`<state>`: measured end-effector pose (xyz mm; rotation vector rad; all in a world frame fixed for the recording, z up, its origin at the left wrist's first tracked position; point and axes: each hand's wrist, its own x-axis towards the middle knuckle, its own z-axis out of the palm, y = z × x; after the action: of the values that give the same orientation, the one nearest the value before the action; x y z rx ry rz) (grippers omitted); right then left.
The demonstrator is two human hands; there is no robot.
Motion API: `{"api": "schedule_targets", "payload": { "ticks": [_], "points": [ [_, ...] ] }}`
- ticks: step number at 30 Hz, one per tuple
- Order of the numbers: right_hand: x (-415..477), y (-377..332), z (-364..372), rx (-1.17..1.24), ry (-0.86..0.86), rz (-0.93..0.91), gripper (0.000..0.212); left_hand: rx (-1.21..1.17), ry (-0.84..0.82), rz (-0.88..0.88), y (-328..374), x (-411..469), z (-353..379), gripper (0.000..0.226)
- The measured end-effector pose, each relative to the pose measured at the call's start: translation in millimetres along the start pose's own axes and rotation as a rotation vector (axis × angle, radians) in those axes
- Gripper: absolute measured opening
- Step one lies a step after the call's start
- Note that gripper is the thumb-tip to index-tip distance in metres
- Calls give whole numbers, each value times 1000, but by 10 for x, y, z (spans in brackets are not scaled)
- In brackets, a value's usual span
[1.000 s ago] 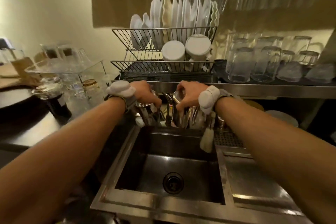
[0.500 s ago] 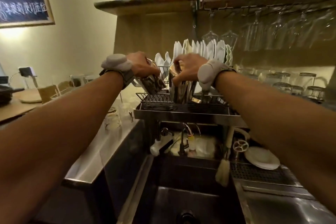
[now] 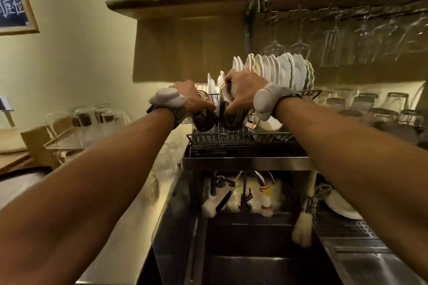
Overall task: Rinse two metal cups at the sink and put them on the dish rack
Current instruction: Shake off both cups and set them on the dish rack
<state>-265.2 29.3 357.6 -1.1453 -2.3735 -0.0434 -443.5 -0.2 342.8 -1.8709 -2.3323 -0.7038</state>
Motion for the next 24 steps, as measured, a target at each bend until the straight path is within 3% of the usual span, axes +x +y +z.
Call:
{"api": "schedule_targets", "payload": {
  "ticks": [17,24],
  "points": [
    [26,276,585,-73,24,51,96,-62,-50,-11,-129,256,676,62],
    [1,332,645,-103,38,54,71,-17,-222,25,-82,332,673,57]
  ]
}}
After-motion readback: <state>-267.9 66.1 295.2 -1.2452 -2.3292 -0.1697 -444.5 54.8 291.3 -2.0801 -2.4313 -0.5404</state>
